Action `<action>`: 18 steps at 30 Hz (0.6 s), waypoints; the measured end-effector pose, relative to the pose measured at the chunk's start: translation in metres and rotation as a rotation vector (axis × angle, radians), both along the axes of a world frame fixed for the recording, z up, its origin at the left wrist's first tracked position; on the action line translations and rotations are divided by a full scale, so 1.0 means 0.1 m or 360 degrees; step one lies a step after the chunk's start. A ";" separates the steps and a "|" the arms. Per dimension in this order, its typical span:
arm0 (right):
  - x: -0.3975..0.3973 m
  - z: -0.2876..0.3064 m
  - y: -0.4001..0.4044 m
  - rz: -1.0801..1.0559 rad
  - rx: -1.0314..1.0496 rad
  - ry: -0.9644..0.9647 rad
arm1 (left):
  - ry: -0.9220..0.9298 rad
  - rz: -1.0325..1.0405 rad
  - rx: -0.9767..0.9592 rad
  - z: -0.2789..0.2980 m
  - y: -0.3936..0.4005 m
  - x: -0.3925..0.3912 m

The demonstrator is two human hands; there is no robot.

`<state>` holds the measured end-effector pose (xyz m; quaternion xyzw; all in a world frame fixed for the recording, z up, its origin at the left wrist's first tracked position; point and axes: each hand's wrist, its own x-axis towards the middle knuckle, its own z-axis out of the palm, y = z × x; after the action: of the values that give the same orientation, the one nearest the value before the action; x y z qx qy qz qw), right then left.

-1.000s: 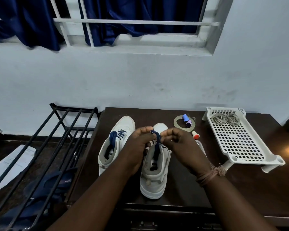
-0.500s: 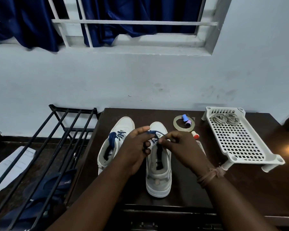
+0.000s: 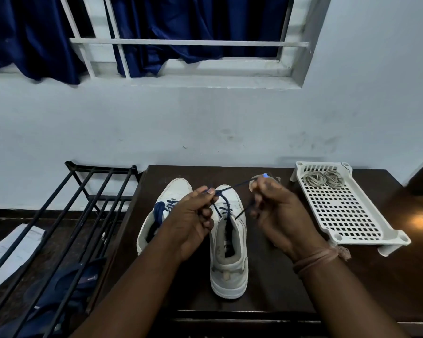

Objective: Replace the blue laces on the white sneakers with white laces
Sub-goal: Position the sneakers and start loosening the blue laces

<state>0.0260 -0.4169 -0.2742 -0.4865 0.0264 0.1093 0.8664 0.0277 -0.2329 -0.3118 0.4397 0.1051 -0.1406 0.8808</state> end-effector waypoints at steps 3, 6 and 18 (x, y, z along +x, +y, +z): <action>0.07 0.10 -0.10 -0.0170 0.0596 -0.0062 | -0.0072 0.0028 0.0055 0.03 0.02 0.00; 0.04 0.13 -0.12 -0.0198 0.0358 -0.0056 | -0.0094 0.0198 0.0371 0.01 0.01 -0.01; 0.03 0.33 -0.34 -0.0426 0.0644 -0.0386 | -0.0269 0.0380 0.0068 0.26 0.08 -0.01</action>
<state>0.0294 -0.4508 -0.2415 -0.3052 -0.0359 -0.0623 0.9496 0.0263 -0.2247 -0.2854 0.4529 0.0851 0.0050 0.8875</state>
